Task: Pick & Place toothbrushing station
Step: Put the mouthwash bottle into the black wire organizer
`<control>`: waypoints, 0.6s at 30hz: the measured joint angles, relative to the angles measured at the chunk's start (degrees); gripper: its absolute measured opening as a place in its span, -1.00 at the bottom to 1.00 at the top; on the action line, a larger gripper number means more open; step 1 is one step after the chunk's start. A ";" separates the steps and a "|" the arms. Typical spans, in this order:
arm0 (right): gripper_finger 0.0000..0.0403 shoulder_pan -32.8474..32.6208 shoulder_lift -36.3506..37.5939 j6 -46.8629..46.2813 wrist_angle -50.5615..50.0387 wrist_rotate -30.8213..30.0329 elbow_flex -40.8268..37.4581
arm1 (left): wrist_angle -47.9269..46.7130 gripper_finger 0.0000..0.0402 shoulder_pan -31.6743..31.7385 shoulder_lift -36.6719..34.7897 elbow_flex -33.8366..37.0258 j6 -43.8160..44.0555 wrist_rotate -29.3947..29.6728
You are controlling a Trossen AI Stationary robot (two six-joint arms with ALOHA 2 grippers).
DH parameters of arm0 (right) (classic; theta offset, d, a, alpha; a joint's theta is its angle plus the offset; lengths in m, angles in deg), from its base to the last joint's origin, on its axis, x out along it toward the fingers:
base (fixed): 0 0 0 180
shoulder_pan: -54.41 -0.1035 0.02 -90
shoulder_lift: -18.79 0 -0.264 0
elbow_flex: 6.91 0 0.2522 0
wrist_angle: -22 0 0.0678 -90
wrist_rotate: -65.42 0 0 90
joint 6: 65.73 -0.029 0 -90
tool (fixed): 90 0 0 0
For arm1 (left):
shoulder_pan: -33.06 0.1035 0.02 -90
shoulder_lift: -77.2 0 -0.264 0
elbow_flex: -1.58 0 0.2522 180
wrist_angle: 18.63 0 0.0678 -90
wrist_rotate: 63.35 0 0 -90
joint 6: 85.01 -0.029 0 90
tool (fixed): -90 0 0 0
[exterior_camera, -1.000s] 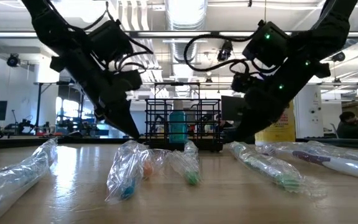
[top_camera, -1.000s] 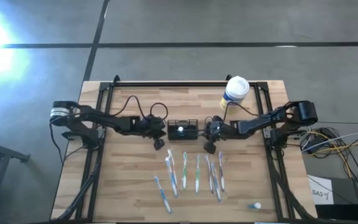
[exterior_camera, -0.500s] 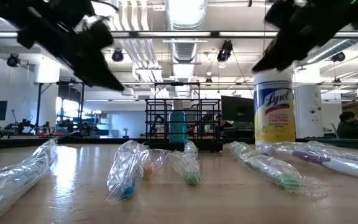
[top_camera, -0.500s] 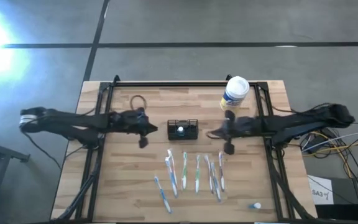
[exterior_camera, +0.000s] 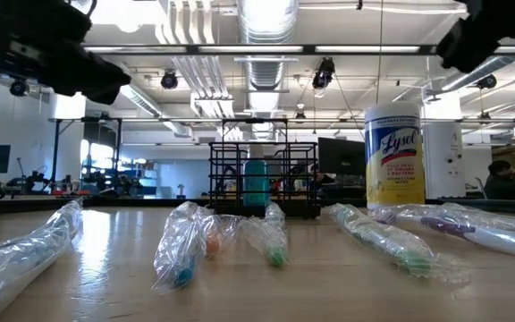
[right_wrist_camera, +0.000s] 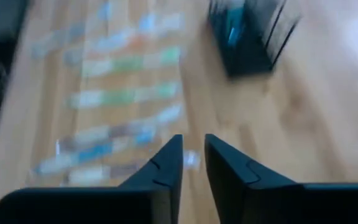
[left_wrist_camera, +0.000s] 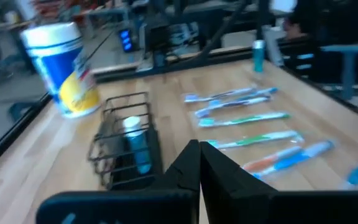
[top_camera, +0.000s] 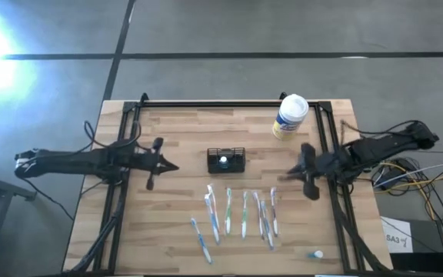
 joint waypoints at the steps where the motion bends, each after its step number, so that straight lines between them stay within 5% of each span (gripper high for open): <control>1: -0.60 -1.31 -1.52 -1.31 -1.19 -0.02 0.44 | 0.22 -0.96 0.00 -1.01 0.64 -0.34 -1.70; 12: -0.27 -18.65 -13.22 -25.95 -1.88 -1.11 7.00 | 3.45 -0.95 0.04 -6.55 3.31 3.95 -4.82; 18: -0.25 -28.35 -25.36 -32.53 -7.73 6.26 18.82 | 2.17 -0.86 0.04 -6.52 3.75 6.94 -4.83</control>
